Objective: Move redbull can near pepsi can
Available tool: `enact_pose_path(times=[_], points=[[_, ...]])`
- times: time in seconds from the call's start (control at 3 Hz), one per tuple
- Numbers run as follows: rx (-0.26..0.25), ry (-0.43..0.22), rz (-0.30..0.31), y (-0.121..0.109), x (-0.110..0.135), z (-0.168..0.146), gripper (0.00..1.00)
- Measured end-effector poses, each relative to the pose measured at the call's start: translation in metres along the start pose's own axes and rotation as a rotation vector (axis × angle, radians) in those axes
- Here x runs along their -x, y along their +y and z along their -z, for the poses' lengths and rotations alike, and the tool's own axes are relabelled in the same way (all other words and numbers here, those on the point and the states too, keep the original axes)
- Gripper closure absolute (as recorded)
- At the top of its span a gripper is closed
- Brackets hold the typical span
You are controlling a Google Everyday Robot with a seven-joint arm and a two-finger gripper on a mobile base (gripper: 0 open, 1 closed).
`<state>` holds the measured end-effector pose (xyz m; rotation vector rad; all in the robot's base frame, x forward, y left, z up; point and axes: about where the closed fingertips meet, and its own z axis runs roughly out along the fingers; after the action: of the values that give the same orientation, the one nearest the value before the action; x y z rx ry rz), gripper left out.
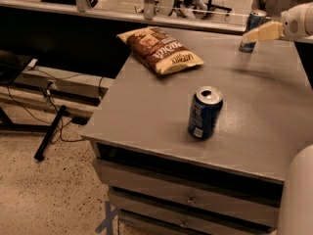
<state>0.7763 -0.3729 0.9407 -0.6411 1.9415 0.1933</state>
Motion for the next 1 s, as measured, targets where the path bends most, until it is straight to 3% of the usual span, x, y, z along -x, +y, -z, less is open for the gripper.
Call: enact_pose_path(times=[0.67,1.0], points=[[-0.102,0.0,-0.059,-0.009,0.016,-0.03,0.0],[-0.124,-0.029,-0.089,-0.018,0.02,-0.032,0.0]])
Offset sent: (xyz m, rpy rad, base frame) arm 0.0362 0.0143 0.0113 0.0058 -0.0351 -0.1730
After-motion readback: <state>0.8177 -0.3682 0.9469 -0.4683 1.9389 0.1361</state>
